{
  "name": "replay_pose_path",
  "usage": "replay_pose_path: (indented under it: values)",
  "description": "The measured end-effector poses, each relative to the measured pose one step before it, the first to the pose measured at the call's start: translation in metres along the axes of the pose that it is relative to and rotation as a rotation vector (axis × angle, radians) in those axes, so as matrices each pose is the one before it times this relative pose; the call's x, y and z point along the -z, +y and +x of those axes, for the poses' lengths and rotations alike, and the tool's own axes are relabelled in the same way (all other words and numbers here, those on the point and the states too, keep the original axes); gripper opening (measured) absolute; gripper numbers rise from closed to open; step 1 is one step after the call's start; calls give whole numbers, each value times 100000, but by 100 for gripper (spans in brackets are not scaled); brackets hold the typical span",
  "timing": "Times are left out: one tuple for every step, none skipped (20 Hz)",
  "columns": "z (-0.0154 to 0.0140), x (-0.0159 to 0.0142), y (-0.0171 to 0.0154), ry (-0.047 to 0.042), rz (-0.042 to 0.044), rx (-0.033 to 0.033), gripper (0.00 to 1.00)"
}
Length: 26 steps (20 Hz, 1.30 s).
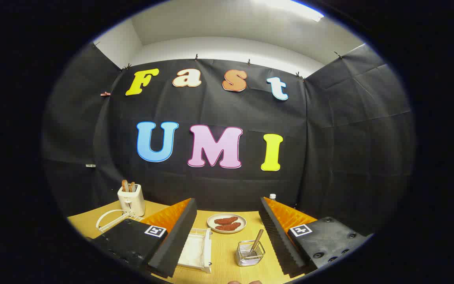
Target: Take the plate from the dish rack, then take the spoon from the basket and place it into the plate.
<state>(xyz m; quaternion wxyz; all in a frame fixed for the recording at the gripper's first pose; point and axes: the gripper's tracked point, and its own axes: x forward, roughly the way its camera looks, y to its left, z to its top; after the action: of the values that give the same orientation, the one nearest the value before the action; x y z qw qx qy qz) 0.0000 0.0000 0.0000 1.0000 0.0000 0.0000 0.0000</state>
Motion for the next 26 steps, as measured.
replay_pose_path:
  values:
    - [-94, 175, 117, 531, 55, -125, 97]
    - [-82, 16, 9, 358, -360, 9, 97]
    - [-47, 15, -112, 361, -690, 220, 97]
    - [-30, -15, -47, 446, -422, 288, 97]
    - [-100, -52, 94, 259, 249, -68, 97]
    - [-89, -66, 212, 302, 479, -119, 97]
    - [74, -132, 191, 70, 409, -438, 97]
    - [85, -253, 186, -123, -70, -219, 97]
    - [-61, -196, 224, -143, -83, -438, 97]
    - [-73, -264, 218, -388, -137, -351, 97]
    - [1, -217, -52, -545, -60, -39, 97]
    - [-51, -202, -72, -588, 117, 314, 97]
    - [-101, -108, -51, -286, 294, 332, 97]
    - [-124, 137, -16, 382, 130, 238, 97]
    - [-201, 305, -32, 651, -93, 40, 97]
    - [-48, 143, 5, 419, -359, -3, 97]
    - [-136, 108, -21, 361, -551, -33, 97]
    - [-108, 99, -14, 96, -628, -117, 97]
    - [46, 135, -76, 457, -884, 518, 97]
    - [68, 139, -161, 424, -1189, 632, 97]
    - [137, 69, 36, -53, -534, 364, 97]
    - [231, -90, 81, -7, 253, 148, 97]
    - [292, 47, 302, 453, 525, -494, 97]
    - [412, 7, 377, 764, 255, -564, 97]
    - [453, 301, 245, 1818, -13, -652, 97]
    - [526, 446, 445, 2252, -402, -905, 97]
